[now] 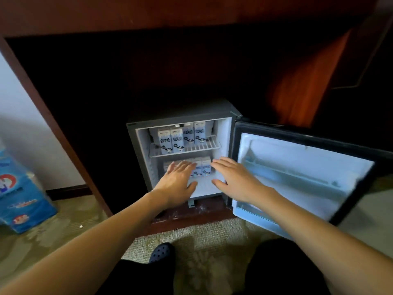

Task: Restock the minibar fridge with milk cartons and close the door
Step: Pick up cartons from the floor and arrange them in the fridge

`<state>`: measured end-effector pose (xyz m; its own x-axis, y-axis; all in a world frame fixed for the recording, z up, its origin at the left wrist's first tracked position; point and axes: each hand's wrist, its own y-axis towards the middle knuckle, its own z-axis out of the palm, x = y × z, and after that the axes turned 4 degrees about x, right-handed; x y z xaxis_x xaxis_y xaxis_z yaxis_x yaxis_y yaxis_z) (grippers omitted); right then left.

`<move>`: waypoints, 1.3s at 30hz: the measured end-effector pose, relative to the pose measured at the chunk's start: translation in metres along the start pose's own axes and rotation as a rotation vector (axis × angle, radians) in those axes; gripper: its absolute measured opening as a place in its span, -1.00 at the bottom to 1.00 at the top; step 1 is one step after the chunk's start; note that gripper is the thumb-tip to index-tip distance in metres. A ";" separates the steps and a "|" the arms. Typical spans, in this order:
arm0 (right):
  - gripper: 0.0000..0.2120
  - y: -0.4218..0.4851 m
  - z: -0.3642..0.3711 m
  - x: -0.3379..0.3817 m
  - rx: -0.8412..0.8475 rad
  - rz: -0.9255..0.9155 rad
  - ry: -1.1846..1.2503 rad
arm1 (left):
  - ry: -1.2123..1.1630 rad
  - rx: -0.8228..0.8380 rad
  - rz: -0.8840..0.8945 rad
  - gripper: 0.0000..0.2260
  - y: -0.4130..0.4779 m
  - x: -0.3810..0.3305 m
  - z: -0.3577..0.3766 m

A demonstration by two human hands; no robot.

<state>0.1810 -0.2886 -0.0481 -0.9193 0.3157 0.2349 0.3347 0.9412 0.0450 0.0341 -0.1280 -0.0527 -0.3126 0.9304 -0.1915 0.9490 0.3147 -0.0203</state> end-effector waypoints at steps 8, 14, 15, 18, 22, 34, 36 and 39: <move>-0.44 -0.175 -0.030 -0.067 -0.123 0.264 0.005 | 0.018 -0.029 0.383 -0.47 -0.010 -0.142 0.004; -0.47 -0.305 -0.012 -0.098 -0.185 0.470 0.057 | -0.101 0.058 0.499 -0.51 -0.005 -0.247 0.040; -0.48 -0.322 -0.005 -0.101 -0.178 0.502 0.060 | -0.110 0.068 0.512 -0.52 -0.005 -0.266 0.050; -0.49 -0.363 0.018 -0.111 -0.151 0.591 0.083 | -0.153 0.080 0.543 -0.57 -0.007 -0.315 0.091; -0.54 -0.401 0.048 -0.121 -0.154 0.685 0.150 | -0.116 0.162 0.607 -0.59 -0.016 -0.353 0.149; -0.59 -0.448 0.180 -0.152 -0.050 0.882 0.387 | -0.005 0.447 0.471 -0.59 -0.038 -0.347 0.288; -0.62 -0.446 0.200 -0.153 -0.043 0.891 0.441 | 0.002 0.496 0.466 -0.59 -0.042 -0.351 0.305; -0.60 -0.439 0.226 -0.157 -0.030 0.915 0.520 | -0.034 0.515 0.427 -0.57 -0.045 -0.357 0.326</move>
<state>0.1312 -0.7242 -0.3242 -0.1136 0.8073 0.5792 0.8680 0.3642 -0.3374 0.1163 -0.5358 -0.3030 0.0879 0.9443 -0.3171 0.8905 -0.2172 -0.3997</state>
